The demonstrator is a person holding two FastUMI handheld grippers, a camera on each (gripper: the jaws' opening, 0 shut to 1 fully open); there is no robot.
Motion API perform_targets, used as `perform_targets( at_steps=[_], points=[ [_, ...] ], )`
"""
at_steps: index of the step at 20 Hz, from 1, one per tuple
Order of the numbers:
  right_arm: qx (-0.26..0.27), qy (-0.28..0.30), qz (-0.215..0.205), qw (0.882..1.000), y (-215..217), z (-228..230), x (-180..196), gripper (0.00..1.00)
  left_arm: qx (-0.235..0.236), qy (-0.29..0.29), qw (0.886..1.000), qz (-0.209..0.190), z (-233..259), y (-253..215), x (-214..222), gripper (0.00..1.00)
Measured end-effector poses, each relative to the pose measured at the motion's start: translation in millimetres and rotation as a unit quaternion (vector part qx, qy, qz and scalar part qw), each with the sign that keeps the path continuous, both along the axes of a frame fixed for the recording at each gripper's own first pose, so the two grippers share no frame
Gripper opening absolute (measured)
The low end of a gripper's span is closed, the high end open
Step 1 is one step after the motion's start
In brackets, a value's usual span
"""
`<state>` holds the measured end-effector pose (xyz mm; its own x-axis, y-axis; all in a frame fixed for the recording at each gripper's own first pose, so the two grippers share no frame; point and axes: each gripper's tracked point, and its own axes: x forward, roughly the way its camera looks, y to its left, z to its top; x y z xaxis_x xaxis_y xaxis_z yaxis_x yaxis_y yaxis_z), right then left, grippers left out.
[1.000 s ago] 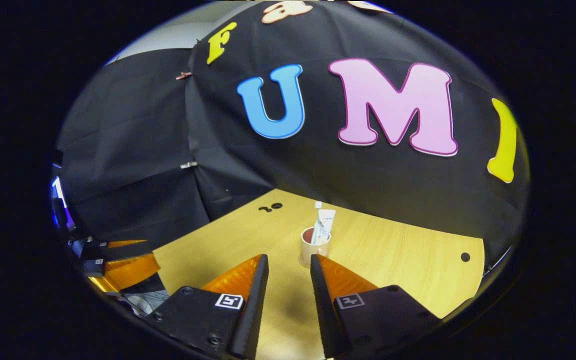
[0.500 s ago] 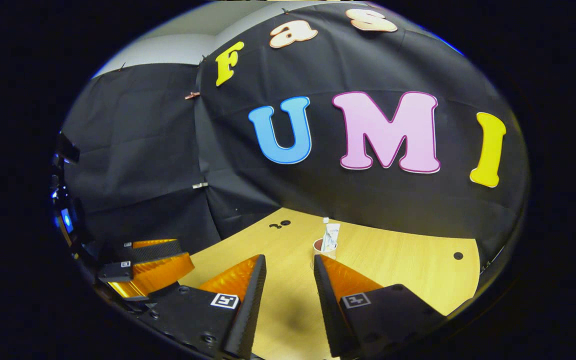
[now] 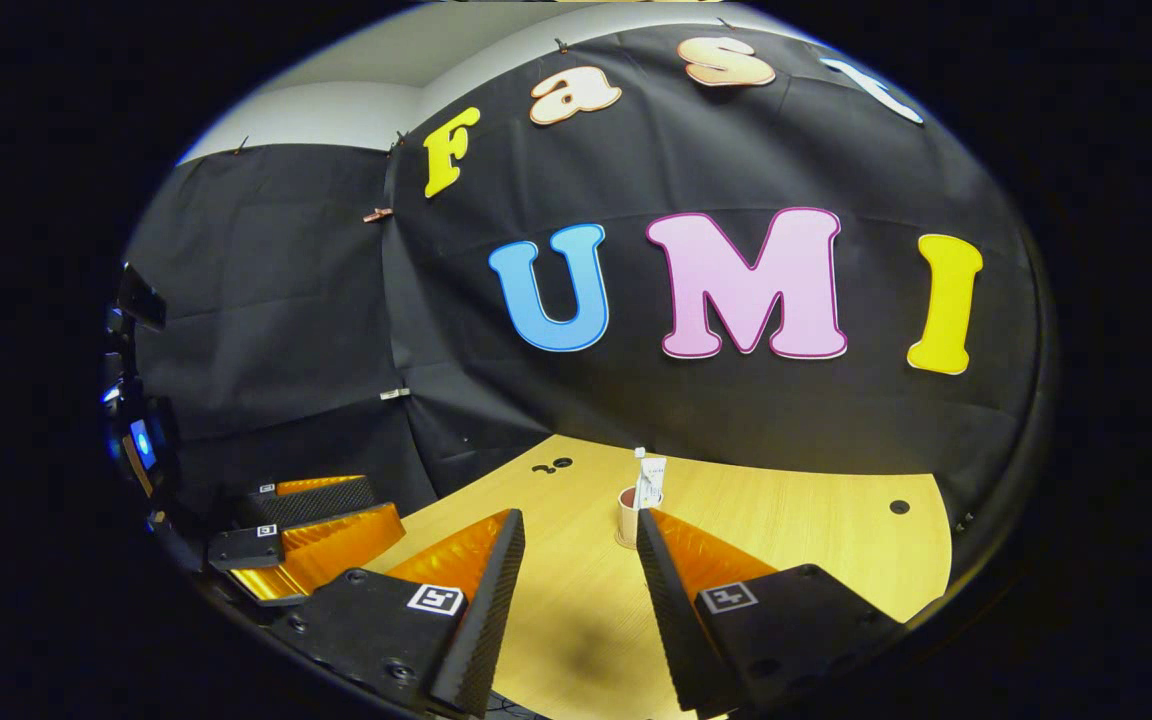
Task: Put the toothbrush and toothpaste on the desktop into the cup, then pick up the cup and place it on the coaster on the desktop.
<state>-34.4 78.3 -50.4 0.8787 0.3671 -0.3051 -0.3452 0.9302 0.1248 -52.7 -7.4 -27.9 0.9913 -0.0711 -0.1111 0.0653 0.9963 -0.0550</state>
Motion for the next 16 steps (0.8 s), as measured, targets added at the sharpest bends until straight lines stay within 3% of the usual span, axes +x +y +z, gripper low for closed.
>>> perform_targets(
  at_steps=[9, 16],
  points=[
    [0.005, -0.008, 0.001, 1.000, -12, 6, -10, 0.84, 0.015, -0.018, 1.000, -0.007, 13, -18, -3, 0.84],
    [0.007, -0.013, 0.004, 1.000, -8, 9, -13, 0.91, 0.015, -0.020, 1.000, -0.009, 15, -19, -6, 0.86]
  ],
)
